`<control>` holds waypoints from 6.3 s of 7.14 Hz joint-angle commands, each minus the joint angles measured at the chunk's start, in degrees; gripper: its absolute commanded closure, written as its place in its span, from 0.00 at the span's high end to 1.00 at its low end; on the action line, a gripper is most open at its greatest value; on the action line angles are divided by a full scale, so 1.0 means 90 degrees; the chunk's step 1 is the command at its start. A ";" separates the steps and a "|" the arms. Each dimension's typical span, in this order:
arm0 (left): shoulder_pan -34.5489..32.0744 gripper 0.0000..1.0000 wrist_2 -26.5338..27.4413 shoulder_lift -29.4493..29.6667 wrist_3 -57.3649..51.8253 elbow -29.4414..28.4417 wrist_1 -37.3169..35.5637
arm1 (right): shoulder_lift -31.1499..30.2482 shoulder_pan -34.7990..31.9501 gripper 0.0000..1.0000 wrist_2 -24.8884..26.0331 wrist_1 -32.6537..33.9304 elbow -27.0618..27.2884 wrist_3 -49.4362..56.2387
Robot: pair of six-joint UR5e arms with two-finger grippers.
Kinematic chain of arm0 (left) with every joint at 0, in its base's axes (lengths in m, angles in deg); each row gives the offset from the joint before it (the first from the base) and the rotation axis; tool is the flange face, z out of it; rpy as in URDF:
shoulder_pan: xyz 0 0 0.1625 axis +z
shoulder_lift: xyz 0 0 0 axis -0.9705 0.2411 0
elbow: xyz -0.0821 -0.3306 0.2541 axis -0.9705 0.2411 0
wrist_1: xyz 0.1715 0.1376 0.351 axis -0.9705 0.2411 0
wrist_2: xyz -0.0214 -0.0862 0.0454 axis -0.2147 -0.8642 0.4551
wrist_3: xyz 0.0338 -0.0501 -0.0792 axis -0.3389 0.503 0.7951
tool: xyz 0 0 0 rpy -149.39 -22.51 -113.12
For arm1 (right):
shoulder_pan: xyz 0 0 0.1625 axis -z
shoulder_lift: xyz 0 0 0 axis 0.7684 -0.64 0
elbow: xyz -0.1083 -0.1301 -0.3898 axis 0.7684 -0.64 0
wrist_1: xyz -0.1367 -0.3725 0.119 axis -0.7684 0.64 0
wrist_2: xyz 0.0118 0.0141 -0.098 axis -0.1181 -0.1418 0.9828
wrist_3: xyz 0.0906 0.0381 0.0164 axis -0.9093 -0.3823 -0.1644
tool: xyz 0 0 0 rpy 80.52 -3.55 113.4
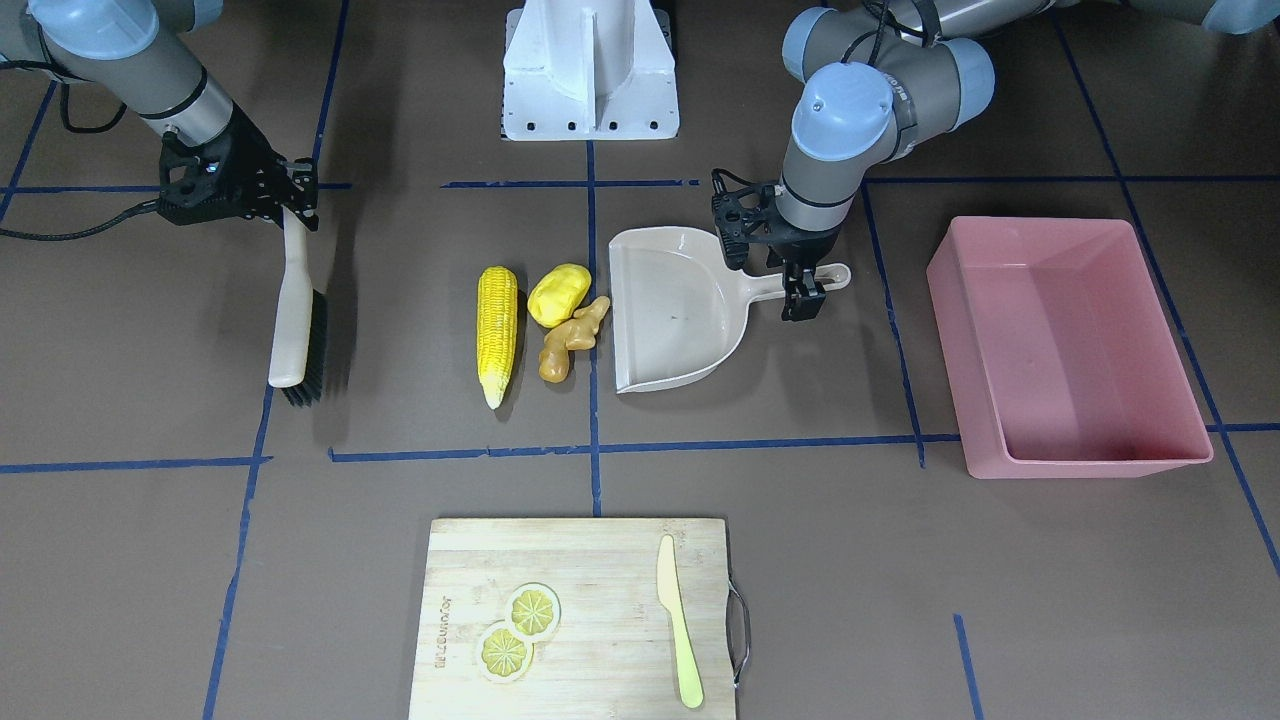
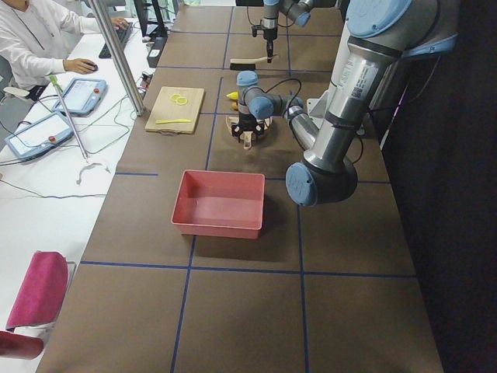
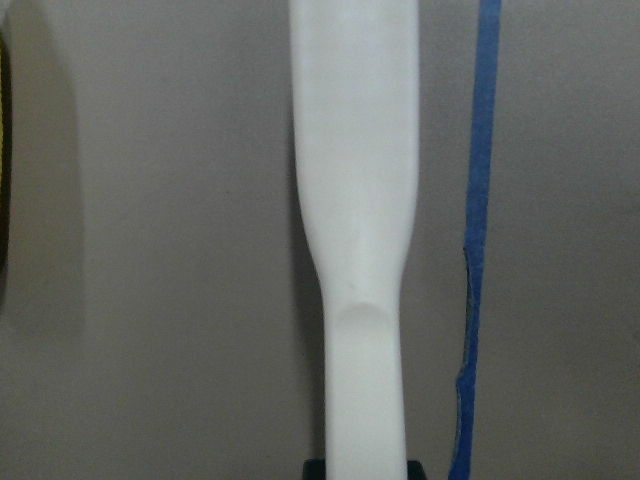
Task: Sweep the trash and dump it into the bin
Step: 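Grasp the dustpan handle with the left gripper while the right brings the brush closer, then sweep the corn, potato and ginger into the dustpan with the right gripper's brush, then lift the loaded dustpan with the left gripper over the pink bin while the right withdraws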
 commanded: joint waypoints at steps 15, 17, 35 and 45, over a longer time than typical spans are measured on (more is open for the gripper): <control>0.0279 0.00 0.0859 0.0624 -0.0141 -0.0034 -0.0697 | 0.3072 0.1283 0.00 0.0076 0.2686 -0.0823 -0.1013; 0.0386 0.00 0.0839 0.0820 -0.0122 -0.0131 -0.0873 | 0.3464 0.1284 0.00 0.0067 0.2560 -0.1185 -0.1102; -0.0293 0.00 -0.0200 0.0023 0.1940 -0.0125 0.2350 | 0.1771 -0.0463 0.00 -0.0647 0.4347 0.1517 -0.1015; -0.5180 0.00 -0.1950 -0.3008 -0.3300 0.0356 0.2272 | 0.0381 -0.0767 0.00 0.0221 0.4085 0.1480 0.0215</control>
